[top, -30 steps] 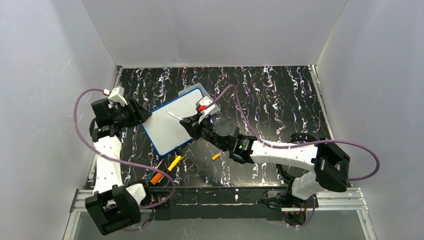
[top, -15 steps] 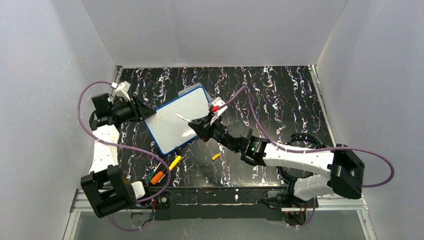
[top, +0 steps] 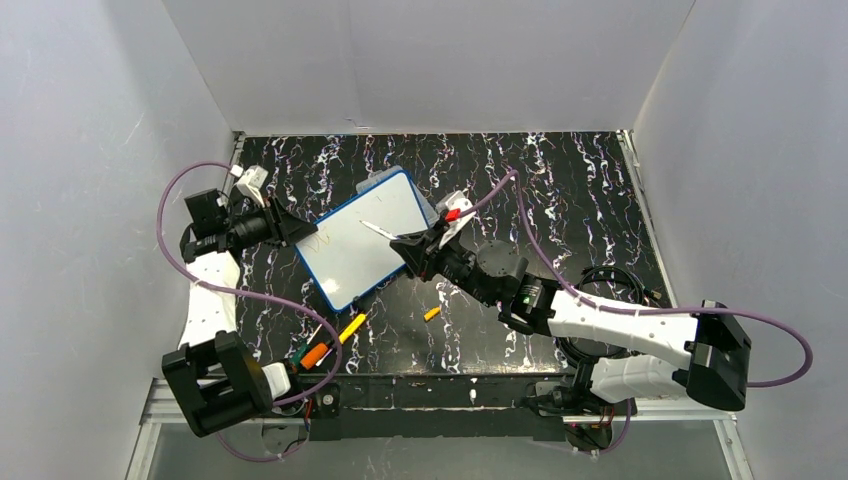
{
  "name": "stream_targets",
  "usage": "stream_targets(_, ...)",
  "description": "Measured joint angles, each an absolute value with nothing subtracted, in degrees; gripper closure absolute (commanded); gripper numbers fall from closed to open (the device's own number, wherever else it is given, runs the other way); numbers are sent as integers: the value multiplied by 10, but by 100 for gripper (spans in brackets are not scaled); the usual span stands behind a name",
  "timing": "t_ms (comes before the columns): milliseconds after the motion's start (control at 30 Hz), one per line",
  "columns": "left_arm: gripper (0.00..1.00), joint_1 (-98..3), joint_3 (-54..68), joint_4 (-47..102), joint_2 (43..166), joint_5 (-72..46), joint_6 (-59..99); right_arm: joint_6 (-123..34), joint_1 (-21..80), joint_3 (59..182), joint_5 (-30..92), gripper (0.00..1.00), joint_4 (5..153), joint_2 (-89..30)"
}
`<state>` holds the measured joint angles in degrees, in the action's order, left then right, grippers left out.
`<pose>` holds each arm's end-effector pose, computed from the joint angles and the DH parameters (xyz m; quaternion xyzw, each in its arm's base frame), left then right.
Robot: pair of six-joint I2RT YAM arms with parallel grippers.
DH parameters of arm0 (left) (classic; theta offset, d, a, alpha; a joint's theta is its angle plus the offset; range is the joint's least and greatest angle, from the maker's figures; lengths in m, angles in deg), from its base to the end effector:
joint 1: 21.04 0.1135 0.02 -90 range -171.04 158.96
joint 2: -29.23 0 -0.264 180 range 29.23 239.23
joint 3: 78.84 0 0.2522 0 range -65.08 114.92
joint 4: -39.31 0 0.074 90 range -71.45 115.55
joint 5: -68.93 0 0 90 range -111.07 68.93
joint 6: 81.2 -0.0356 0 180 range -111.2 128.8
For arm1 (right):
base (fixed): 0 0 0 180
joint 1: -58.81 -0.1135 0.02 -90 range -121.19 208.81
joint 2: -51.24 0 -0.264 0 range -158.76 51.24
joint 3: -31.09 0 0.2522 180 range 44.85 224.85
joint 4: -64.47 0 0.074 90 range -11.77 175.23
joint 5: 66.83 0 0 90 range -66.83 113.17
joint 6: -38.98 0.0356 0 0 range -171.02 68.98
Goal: Write a sentence on the whiteboard
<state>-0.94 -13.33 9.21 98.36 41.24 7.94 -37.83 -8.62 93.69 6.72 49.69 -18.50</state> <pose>0.2484 0.0573 0.2940 0.1145 0.7848 -0.3752 0.4799 0.1191 0.2602 0.3442 -0.2012 0.6291 0.4101 0.6290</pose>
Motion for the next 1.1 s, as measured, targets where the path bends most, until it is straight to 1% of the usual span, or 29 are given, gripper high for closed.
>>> stream_targets(133, 74, -10, -147, 92, 971, 423, 73, -379, -83, 937, 65, 99, 505, -174)
stream_targets(267, 77, -16, -162, 89, 950, 424, 66, -379, -81, 937, 64, 99, 512, -166)
stream_targets(367, 84, -26, -170, 87, 932, 423, 62, -379, -80, 937, 64, 99, 513, -165)
stream_targets(467, 93, -39, -177, 80, 912, 414, 54, -379, -79, 936, 63, 99, 513, -165)
stream_targets(567, 94, -53, -179, 71, 896, 402, 47, -379, -79, 928, 60, 99, 514, -158)
stream_targets(700, 100, -72, -182, 64, 882, 387, 36, -378, -79, 920, 52, 99, 515, -153)
stream_targets(933, 100, -108, -190, 62, 849, 355, 24, -378, -79, 918, 41, 99, 517, -148)
stream_targets(1100, 100, -113, -197, 69, 838, 358, 29, -378, -79, 918, 37, 99, 517, -148)
